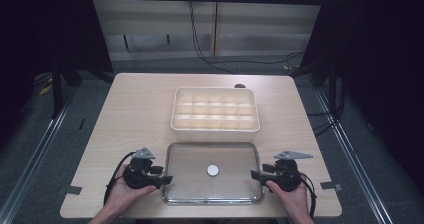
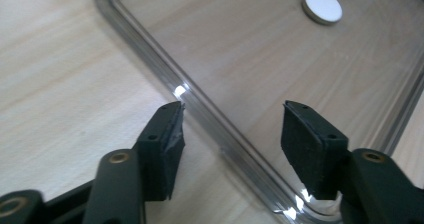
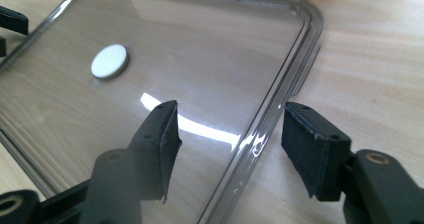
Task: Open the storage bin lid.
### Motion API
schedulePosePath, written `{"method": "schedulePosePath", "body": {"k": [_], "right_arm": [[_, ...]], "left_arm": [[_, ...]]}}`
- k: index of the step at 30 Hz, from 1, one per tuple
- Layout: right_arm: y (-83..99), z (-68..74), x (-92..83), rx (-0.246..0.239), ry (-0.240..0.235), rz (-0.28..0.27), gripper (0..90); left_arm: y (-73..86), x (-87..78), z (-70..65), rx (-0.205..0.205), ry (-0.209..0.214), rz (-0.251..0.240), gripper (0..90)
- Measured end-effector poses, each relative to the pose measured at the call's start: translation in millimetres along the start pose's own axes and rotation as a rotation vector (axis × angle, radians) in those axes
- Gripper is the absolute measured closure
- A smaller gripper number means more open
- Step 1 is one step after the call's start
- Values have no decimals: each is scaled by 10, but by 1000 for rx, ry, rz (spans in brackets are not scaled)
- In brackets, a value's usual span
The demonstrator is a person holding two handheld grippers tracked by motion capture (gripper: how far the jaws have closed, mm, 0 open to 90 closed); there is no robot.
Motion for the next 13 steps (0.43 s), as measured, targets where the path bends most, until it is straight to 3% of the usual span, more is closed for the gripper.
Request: {"method": "schedulePosePath", "body": {"k": [3, 6, 8, 11, 13], "right_arm": [[-76, -9, -110, -2, -25, -75, 360], [-129, -32, -247, -2, -35, -139, 322], [-132, -82, -330, 6, -23, -168, 300], [-147, -173, -407, 4, 7, -202, 273], [-220, -262, -476, -9, 44, -236, 235]], "left_arm": [[-45, -91, 20, -8, -5, -57, 352], [-78, -247, 16, 26, -28, -125, 349], [-61, -370, 30, 57, -49, -143, 346], [-57, -509, 36, 43, -94, -230, 352], [-59, -558, 21, 24, -62, -264, 352]]}}
Point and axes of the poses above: each handheld gripper's, and its own axes: x roughly forward along the jaws, y roughly out of its underside, z roughly to its left, the point moved 8 cm from there along x, roughly forward along the jaws, and after that the axes turned 14 degrees about y, right-handed, at the moved point
